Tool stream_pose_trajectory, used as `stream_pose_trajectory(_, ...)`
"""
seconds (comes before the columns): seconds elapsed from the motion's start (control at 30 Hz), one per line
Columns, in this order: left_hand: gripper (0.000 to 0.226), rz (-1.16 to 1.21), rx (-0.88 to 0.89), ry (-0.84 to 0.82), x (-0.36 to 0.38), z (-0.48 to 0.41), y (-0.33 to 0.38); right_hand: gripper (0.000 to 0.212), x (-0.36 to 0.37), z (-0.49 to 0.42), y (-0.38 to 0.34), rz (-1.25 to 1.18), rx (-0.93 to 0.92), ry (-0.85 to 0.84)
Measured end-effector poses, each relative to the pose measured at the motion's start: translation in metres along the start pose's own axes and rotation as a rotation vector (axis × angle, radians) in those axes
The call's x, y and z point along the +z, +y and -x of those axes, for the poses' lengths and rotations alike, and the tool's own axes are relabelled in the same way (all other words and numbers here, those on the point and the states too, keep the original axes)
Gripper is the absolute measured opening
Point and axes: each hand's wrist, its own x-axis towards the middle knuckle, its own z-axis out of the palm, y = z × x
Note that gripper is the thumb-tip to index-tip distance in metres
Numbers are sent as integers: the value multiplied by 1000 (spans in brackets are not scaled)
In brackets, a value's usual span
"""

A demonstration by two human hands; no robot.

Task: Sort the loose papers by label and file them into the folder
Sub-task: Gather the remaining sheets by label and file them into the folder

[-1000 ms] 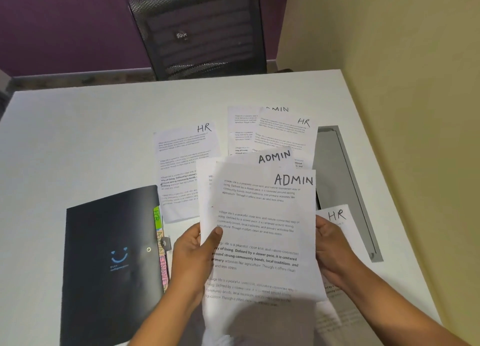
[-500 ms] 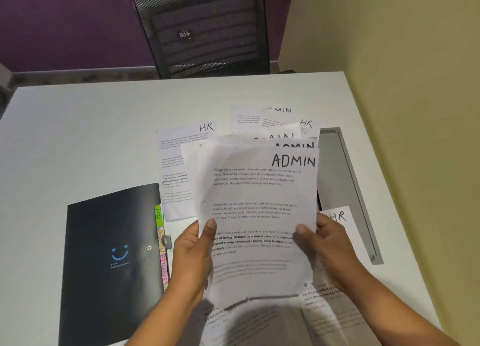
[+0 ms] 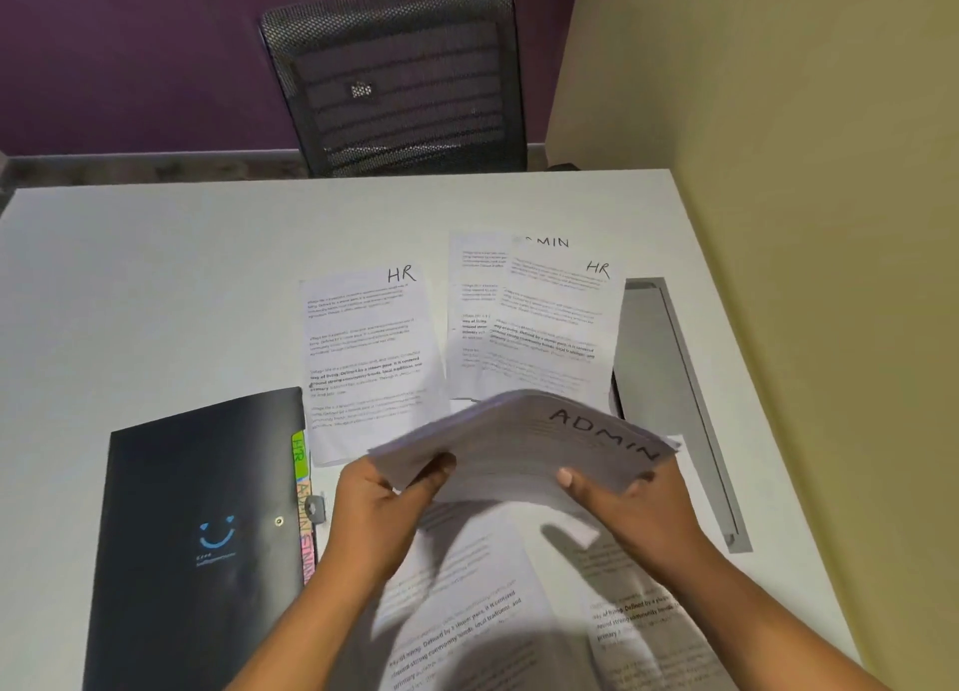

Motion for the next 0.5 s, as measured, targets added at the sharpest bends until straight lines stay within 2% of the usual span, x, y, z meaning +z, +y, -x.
stream_pose_trajectory(0.2, 16, -48, -73, -45, 5, -15, -26, 33, 8, -13, 5, 17, -11, -67)
stream_pose_trajectory(0.3, 9, -151, -84, -109, 4, -21, -42, 18, 13, -22, 4, 4, 16, 3)
stream_pose_trajectory(0.37, 10, -109, -132, -117, 3, -23, -49, 13, 15, -31, -1, -31, 16, 11)
stream_pose_trajectory(0.5, 12, 9, -202, -84, 0, -27, -54, 20, 13, -58, -10, -36, 85, -77)
